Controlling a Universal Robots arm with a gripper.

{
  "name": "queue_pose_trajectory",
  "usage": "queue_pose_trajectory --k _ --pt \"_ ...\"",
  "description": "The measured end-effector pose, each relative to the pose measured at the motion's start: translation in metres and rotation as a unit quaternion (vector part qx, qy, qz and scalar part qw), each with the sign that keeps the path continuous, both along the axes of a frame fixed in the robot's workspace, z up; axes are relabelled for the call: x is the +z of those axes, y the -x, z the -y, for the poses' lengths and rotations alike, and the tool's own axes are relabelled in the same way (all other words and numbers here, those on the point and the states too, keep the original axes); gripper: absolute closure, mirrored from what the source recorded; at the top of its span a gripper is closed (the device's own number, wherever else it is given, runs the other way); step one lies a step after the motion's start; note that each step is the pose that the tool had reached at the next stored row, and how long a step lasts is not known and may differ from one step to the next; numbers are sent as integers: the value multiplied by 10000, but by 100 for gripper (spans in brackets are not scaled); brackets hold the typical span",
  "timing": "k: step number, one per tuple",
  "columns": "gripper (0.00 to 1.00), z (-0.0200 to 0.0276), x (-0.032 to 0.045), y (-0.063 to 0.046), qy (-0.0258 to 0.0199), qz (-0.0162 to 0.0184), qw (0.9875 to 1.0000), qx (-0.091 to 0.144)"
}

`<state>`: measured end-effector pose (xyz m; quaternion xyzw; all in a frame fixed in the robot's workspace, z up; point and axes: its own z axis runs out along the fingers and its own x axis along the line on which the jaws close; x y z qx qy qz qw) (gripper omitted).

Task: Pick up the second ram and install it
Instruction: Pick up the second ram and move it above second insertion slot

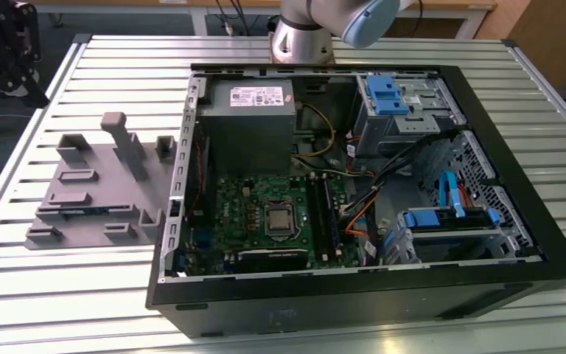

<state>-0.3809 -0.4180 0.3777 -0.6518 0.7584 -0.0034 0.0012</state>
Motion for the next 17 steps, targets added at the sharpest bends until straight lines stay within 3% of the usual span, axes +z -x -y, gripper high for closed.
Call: queue_pose_trajectory --k 8,13,17 --pt "89 1 -1 20 1 -1 10000 10" --pt "89 2 -6 28 0 0 9995 330" --pt "89 2 -6 29 0 0 9994 355"
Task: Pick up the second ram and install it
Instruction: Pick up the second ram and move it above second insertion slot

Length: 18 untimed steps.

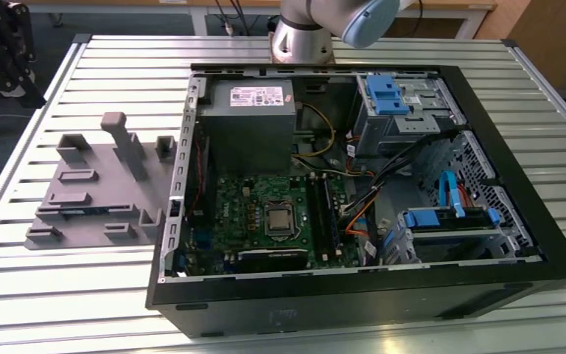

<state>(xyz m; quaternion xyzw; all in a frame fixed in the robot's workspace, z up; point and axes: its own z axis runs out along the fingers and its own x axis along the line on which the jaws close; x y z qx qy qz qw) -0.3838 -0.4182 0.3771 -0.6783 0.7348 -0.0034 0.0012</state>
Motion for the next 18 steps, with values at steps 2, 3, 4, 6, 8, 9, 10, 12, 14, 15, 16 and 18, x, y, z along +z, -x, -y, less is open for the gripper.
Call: queue_pose_trajectory --k 2,3,4,6,8,9,10,12,14,15,16,18 --pt "89 0 0 0 0 0 10000 1" --pt "89 0 0 0 0 0 10000 1" --pt "89 0 0 0 0 0 10000 1" --pt "84 0 0 0 0 0 10000 2" --pt "76 0 0 0 0 0 10000 2" --pt "76 0 0 0 0 0 10000 3" --pt "76 0 0 0 0 0 10000 3" --pt "69 0 0 0 0 0 10000 3" --pt "69 0 -3 0 0 0 10000 3" --pt "69 1 -6 1 0 0 10000 3" --pt "69 2 -10 1 0 1 10000 2" --pt "69 11 -19 3 0 -3 10000 3"
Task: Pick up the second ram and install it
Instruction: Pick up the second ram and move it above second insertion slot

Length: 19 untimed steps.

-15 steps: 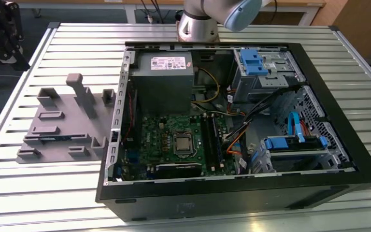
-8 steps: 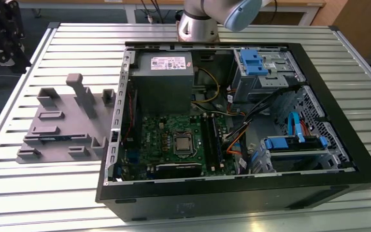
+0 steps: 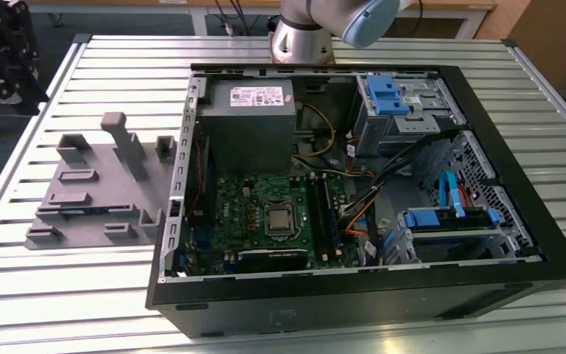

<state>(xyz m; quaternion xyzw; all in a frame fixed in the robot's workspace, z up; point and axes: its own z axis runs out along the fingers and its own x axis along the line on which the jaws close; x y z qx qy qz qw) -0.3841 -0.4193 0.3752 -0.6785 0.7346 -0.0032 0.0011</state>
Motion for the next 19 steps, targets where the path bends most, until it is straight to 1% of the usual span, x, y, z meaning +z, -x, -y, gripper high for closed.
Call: queue_pose_trajectory --k 4,6,8,9,10,11,13,15,19 --pt "69 31 -31 4 -6 -26 10000 14" --pt "69 44 -46 5 -6 -58 10000 16" --pt "69 57 -64 5 -6 -103 9999 16" --pt "68 62 -73 5 -6 -120 9999 18" --pt "68 65 -82 5 -6 -130 9999 22" --pt "62 67 -92 5 -6 -137 9999 28" --pt "62 70 -107 5 -5 -143 9999 57" --pt "62 75 -133 6 -5 -144 9998 146" --pt "62 78 -173 6 -4 -144 9998 159"
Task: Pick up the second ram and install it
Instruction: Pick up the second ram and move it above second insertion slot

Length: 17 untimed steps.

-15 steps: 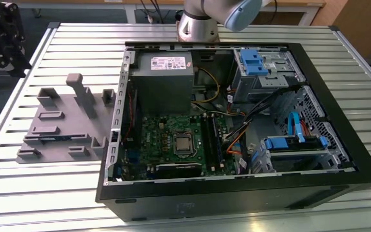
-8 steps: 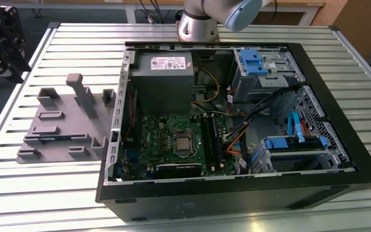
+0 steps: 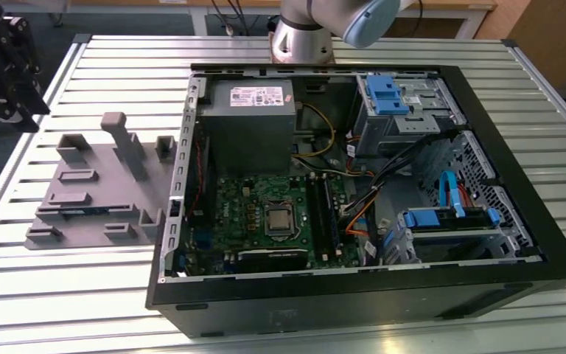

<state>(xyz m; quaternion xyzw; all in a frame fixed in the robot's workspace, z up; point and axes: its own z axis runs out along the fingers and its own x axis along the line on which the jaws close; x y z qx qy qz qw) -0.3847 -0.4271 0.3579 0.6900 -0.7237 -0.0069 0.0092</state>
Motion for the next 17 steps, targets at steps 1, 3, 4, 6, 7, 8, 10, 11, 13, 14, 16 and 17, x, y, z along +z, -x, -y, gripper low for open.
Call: queue_pose_trajectory --k 1,3,4,6,7,8,10,11,13,14,16,17 --pt "62 2 -10 0 0 0 10000 1" --pt "62 12 -26 0 0 0 10000 3" --pt "62 16 -34 0 -1 0 10000 2" --pt "62 22 -52 1 -1 1 10000 2" --pt "62 24 -63 1 -1 1 10000 1" --pt "62 26 -72 2 -1 1 10000 2" --pt "62 31 -92 2 -1 2 10000 2" --pt "62 33 -102 3 -1 2 10000 2" --pt "62 38 -121 4 -1 4 10000 2" --pt "62 40 -130 4 -1 5 10000 2" --pt "62 45 -147 5 -1 6 10000 2" --pt "62 47 -154 5 -1 7 10000 2"
